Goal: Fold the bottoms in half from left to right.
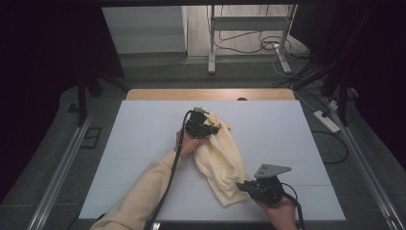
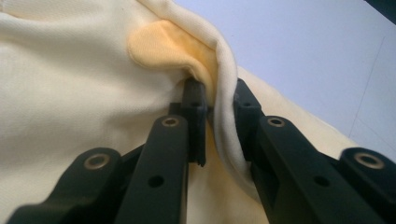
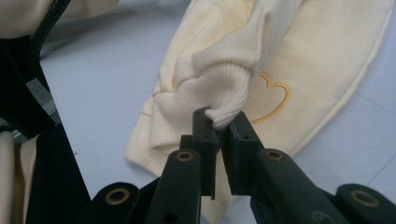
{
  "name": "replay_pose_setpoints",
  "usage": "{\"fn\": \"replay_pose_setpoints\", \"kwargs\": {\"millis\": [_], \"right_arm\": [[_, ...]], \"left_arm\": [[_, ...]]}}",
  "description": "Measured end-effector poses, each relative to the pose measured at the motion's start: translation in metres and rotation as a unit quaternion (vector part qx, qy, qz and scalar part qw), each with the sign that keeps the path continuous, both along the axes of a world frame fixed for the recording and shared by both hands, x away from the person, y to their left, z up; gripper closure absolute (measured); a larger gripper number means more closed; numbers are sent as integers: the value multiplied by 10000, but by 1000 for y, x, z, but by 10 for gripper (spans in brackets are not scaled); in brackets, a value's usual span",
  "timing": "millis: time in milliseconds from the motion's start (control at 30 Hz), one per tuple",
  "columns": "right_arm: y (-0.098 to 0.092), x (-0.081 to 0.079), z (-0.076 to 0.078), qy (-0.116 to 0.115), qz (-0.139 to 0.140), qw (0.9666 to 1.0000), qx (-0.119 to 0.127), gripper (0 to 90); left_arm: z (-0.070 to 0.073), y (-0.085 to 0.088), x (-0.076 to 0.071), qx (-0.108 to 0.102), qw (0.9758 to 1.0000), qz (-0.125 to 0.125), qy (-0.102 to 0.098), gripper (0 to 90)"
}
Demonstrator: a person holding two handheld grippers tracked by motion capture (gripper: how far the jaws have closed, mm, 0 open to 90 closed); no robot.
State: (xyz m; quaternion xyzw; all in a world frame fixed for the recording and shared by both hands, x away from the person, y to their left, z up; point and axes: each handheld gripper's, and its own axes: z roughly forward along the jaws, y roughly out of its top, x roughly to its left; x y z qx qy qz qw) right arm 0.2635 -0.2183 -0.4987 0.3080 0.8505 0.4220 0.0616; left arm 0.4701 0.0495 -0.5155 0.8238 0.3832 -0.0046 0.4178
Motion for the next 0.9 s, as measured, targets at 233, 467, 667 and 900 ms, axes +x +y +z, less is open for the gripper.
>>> {"fn": "replay_pose_setpoints", "kwargs": {"millis": [233, 467, 667, 900], "right_arm": [[-3, -4, -2, 33, -40, 10000, 4, 832], [-3, -8, -5, 61, -11, 10000, -37, 832], [-5, -6, -6, 33, -87, 9999, -59, 813], [-11, -2, 0, -107, -350, 9993, -64, 462]], "left_arm": [[-2, -4, 0, 46, 10000, -57, 11, 771], [-2, -7, 0, 58, 9999, -99, 27, 756], [0, -7, -2, 53, 10000, -53, -57, 642], [12, 2, -9, -77, 9997, -9, -246, 435]]}}
